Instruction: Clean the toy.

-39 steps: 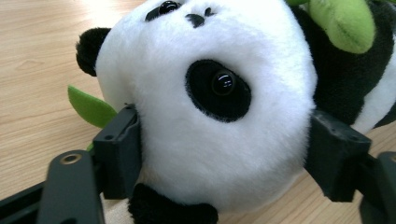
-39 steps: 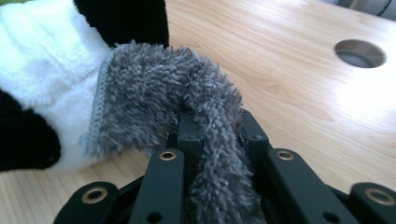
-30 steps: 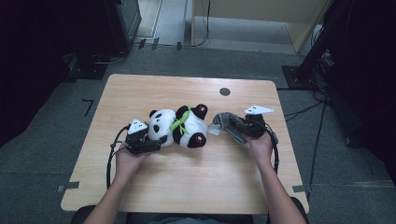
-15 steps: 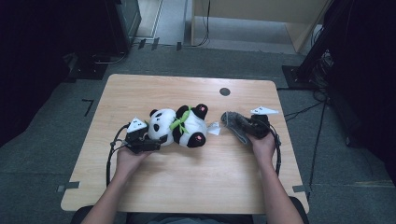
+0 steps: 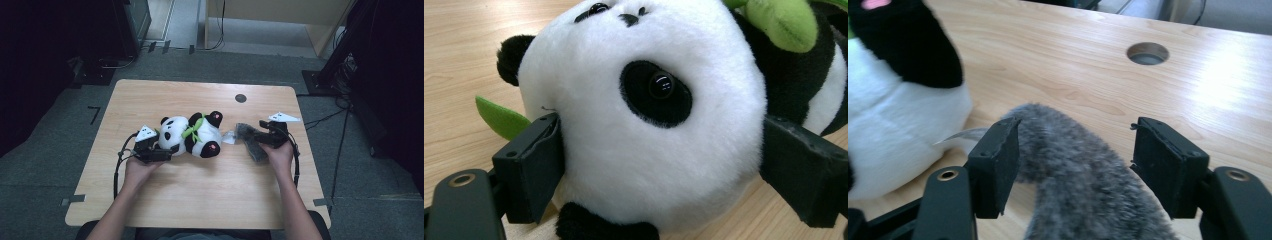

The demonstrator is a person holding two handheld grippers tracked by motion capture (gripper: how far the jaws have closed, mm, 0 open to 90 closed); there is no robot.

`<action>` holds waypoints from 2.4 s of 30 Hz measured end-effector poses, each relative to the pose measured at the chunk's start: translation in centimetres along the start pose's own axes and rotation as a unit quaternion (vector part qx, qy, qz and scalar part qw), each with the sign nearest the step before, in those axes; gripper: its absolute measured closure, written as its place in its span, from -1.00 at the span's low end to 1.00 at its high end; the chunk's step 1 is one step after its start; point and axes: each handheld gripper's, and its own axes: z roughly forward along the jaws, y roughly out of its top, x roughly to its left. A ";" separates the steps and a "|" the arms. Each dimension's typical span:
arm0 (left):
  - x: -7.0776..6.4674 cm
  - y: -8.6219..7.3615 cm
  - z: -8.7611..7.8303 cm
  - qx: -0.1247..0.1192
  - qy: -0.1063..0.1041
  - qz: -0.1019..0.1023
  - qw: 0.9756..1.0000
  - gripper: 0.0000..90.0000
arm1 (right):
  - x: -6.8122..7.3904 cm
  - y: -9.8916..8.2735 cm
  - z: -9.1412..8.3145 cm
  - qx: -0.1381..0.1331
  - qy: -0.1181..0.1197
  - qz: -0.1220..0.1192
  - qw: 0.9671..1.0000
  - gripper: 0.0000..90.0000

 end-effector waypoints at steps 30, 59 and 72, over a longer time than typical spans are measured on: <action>-0.7 0.1 -0.2 0.007 0.021 0.009 1.000 -0.71 | 10.1 2.0 -1.2 -0.002 0.100 -0.077 0.992 -0.41; -0.6 0.5 0.3 -0.006 0.017 -0.043 0.999 -0.70 | 14.0 0.4 5.1 0.039 0.082 -0.150 0.984 -0.42; 0.0 0.8 -1.9 -0.038 -0.010 0.023 0.999 -0.72 | 12.5 3.7 3.2 0.048 0.095 -0.101 0.989 0.31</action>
